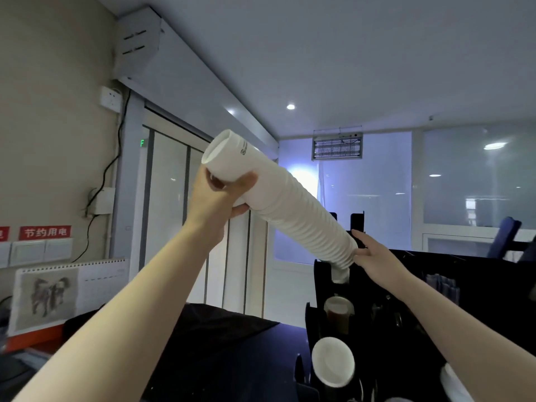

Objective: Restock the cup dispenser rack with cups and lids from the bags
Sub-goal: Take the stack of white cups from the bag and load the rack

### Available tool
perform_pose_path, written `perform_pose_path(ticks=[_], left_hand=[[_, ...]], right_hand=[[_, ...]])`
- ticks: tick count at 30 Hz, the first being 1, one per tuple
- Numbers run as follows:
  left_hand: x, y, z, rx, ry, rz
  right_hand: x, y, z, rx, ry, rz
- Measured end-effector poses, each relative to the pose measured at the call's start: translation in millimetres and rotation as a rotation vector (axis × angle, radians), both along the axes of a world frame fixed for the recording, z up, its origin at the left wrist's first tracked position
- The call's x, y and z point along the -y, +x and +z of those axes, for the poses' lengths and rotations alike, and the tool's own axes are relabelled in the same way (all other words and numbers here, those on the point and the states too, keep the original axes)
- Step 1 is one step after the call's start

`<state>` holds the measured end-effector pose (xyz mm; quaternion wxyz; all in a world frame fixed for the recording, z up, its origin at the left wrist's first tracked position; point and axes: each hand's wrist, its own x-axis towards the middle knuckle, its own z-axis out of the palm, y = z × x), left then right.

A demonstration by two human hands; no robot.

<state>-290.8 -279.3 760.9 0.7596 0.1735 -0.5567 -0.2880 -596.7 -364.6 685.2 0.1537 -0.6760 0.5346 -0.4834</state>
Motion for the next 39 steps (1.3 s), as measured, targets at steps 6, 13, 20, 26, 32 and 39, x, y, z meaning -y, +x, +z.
perform_pose_path(ticks=[6, 13, 20, 26, 32, 39], left_hand=[[9.1, -6.4, 12.3, 0.047, -0.009, 0.007], [14.6, -7.9, 16.0, -0.017, 0.021, 0.018], [7.4, 11.0, 22.0, -0.109, 0.011, -0.05], [-0.3, 17.1, 30.1, -0.155, -0.024, -0.08], [14.3, 7.7, 42.8, -0.178, -0.053, -0.066], [47.5, -15.9, 61.1, -0.095, -0.097, -0.052]], right_hand=[[8.9, -18.6, -10.5, -0.006, 0.026, 0.004], [16.0, -27.6, -13.3, -0.001, 0.008, 0.072], [8.2, -20.5, -7.9, 0.049, -0.096, 0.104], [1.6, -8.4, 8.5, 0.03, -0.154, 0.107], [6.8, -5.5, 35.6, -0.026, -0.193, 0.061], [51.1, -12.1, 54.5, -0.082, -0.069, -0.008]])
